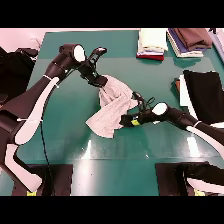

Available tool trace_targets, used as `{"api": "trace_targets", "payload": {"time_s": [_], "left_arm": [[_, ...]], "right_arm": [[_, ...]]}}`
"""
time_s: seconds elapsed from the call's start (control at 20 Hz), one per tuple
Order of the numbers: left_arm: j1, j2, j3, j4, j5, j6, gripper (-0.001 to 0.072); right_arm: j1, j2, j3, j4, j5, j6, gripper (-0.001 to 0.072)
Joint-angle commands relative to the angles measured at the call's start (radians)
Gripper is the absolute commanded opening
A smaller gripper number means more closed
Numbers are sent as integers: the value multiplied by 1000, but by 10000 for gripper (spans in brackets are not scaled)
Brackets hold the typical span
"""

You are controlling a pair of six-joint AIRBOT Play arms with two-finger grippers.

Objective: Fold the shirts.

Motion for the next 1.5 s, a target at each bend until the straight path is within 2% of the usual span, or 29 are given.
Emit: {"api": "trace_targets", "payload": {"time_s": [0.0, 0.1, 0.2, 0.45, 0.65, 0.8, 0.9, 0.95, 1.0, 1.05, 1.25, 1.4, 1.45], "left_arm": [[45, 77, 31, 20, -16, -1, 21], [97, 178, 78, 20, -29, 1, 21], [124, 299, 110, 20, -29, 6, 21], [72, 528, 119, 10, -49, 53, 20], [-4, 532, 93, 11, -117, 64, 21], [-26, 532, -67, 12, -121, 80, 21], [-26, 532, -204, 13, -124, 80, 21], [-26, 532, -268, 13, -124, 84, 21], [-26, 532, -331, 13, -124, 103, 21], [-26, 532, -383, 16, -124, 114, 21], [-23, 532, -531, 41, -106, 124, 22], [-23, 532, -551, 50, -62, 124, 21], [-23, 532, -550, 50, -50, 124, 21]], "right_arm": [[-107, 98, 86, -101, 69, -27, 15], [-241, 206, 211, -233, 232, -19, 15], [-375, 305, 343, -304, 381, -14, 15], [-576, 453, 550, -309, 537, -14, 16], [-571, 448, 570, -310, 618, 16, 16], [-541, 362, 570, -311, 698, 23, 17], [-526, 294, 570, -339, 690, 22, 32], [-528, 261, 570, -356, 677, 22, 191], [-532, 225, 570, -364, 671, 23, 403], [-550, 194, 570, -366, 675, 22, 459], [-608, 101, 568, -473, 734, 22, 458], [-631, 52, 505, -513, 768, 21, 463], [-630, 47, 440, -510, 747, 21, 521]]}}
